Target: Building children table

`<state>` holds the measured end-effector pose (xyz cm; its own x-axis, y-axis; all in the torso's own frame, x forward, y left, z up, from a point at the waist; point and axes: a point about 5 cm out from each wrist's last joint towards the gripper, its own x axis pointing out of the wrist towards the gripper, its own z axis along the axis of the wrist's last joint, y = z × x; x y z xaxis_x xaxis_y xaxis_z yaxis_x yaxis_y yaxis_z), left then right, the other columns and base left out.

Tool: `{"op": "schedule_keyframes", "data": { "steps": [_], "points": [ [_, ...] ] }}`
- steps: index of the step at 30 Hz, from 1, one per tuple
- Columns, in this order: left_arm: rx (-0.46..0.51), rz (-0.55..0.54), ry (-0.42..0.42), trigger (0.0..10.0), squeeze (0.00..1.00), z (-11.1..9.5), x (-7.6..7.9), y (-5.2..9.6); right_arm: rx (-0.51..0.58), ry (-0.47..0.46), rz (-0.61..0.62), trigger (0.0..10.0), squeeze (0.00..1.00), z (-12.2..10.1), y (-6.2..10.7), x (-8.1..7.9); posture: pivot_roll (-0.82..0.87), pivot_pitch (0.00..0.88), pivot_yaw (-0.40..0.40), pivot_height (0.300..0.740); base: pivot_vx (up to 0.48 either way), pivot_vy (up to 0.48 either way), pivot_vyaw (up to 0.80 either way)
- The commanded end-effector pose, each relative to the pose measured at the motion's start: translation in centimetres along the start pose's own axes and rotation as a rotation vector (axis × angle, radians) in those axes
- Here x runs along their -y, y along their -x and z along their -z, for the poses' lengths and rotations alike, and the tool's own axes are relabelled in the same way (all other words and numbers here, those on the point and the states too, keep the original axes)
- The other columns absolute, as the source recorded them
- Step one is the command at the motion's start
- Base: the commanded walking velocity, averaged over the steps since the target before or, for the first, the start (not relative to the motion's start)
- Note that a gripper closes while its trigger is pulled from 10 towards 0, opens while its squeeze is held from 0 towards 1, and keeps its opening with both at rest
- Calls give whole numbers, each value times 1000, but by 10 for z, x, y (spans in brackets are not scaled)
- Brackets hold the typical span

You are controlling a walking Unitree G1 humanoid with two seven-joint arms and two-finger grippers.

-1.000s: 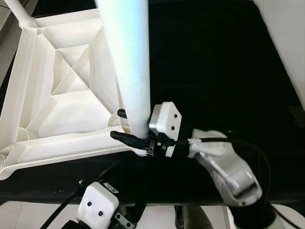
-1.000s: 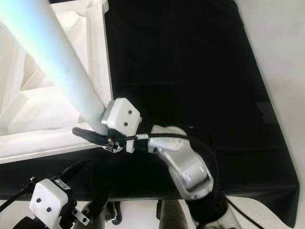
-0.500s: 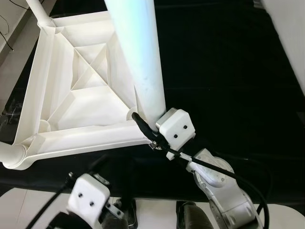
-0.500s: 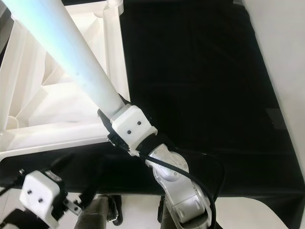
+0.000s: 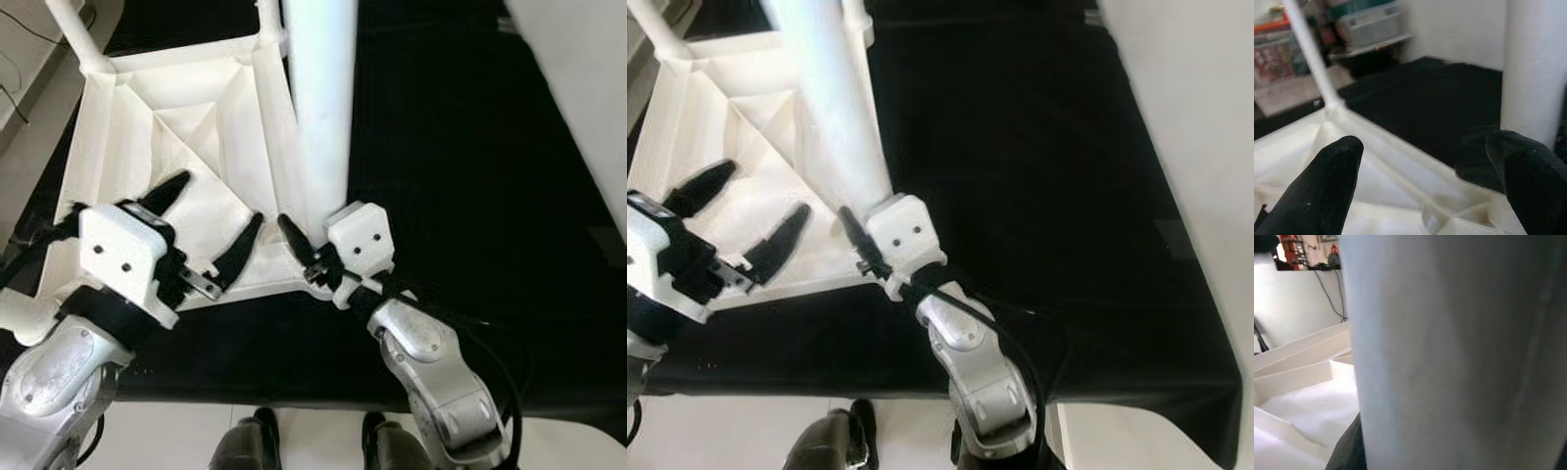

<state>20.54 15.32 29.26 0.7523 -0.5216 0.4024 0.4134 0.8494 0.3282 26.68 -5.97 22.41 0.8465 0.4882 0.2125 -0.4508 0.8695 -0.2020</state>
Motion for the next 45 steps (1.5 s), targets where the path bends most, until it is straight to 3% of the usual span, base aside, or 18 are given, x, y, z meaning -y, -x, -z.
{"op": "schedule_keyframes", "data": {
  "steps": [1,3,5,7,10,13,14,16,17,21,25,29,35,36,45],
  "points": [
    [39,118,14,10000,0,-12,0,-9,-169,-55,69,10000,0,32,2,11,79,268,50,740,0,0,0],
    [75,211,58,10000,0,-20,2,-20,-156,-57,68,10000,0,30,0,13,75,260,53,740,0,0,0],
    [85,235,82,10000,0,-22,3,-23,-151,-57,64,10000,0,30,-1,12,75,259,54,740,0,0,0],
    [94,345,148,10000,0,-24,8,-28,-130,-52,46,10000,0,27,-3,9,73,251,55,740,0,0,0],
    [90,407,155,10000,0,-25,9,-33,-116,-53,33,10000,0,24,-4,6,71,247,56,740,0,0,0],
    [90,473,153,10000,0,-27,10,-52,-85,-70,6,10000,0,19,-8,0,73,240,57,740,0,0,0],
    [90,473,153,10000,0,-27,10,-52,-85,-70,6,10000,0,19,-8,0,73,240,57,740,0,0,0],
    [79,430,145,10000,0,-24,2,-72,-55,-76,-21,10000,0,14,-11,-4,68,237,60,740,0,0,0],
    [79,430,145,10000,0,-24,2,-72,-55,-76,-21,10000,0,14,-11,-4,68,237,60,740,0,0,0],
    [35,377,139,10000,0,-17,-8,-95,-18,-79,-57,10000,0,8,-13,-9,66,236,63,740,0,0,0],
    [-3,385,226,10000,0,-11,-12,-114,26,-87,-97,10000,0,0,-13,-16,64,238,73,740,0,0,0],
    [-6,403,268,10000,0,-9,-11,-121,48,-96,-116,10000,0,-3,-13,-19,63,240,77,740,0,0,0],
    [-28,543,356,10000,0,-9,3,-131,82,-98,-157,10000,0,-7,-10,-26,64,245,84,740,0,0,0],
    [-45,598,356,0,0,-8,11,-131,91,-96,-166,10000,0,-8,-10,-27,66,245,85,740,0,0,0],
    [-53,683,301,0,0,-13,23,-127,96,-94,-173,10000,0,-8,-10,-28,65,251,80,740,0,0,0]
  ]
}}
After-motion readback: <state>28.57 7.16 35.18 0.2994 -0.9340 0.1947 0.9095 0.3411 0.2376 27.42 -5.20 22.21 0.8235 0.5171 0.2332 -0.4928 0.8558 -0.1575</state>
